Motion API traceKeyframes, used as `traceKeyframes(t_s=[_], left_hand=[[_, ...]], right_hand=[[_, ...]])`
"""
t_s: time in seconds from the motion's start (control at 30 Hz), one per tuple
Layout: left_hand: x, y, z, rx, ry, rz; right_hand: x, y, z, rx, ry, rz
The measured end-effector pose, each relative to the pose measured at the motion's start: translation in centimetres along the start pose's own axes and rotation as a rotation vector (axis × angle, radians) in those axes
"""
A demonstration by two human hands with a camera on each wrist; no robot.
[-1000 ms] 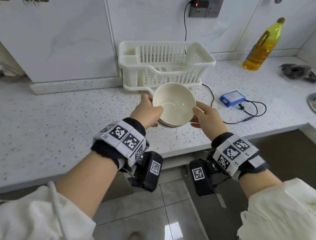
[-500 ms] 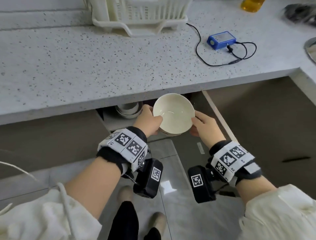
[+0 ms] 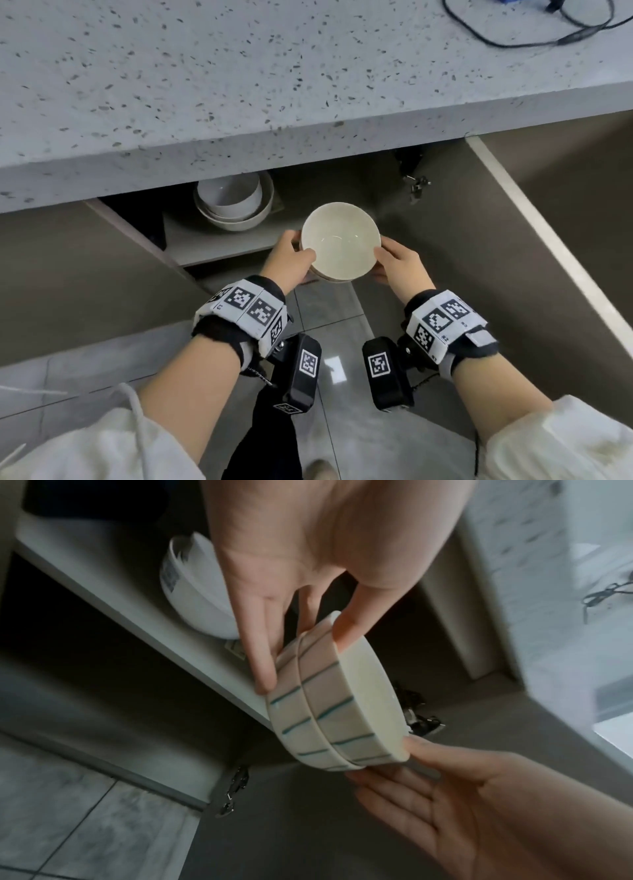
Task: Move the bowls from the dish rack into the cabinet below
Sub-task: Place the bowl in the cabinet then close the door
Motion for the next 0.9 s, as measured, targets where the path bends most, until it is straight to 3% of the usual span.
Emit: traceKeyframes(t_s=[0.33, 0.7, 0.9], left_hand=[[13.1, -0.1, -0.4, -0.239, 0.030, 0.027], [17.1, 0.0, 1.2, -0.243, -0.019, 0.053], [18.5, 0.0, 2.1, -0.268, -0.026, 0.052]], right_hand=[[13.5, -3.6, 0.8, 0.087, -0.009, 0.012], [18.9, -4.6, -0.1, 0.290, -0.067, 0.057], [19.5, -5.0, -0.6, 0.203, -0.060, 0.004]])
Point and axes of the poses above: each hand's wrist, its own x-axis towards the middle knuckle, its own y-axis out of the back of the hand, z = x × y, the point moved 3 cm from there along x, towards the middle knuckle, and after that the axes turned 13 degrees about x, right-handed, at the moved point
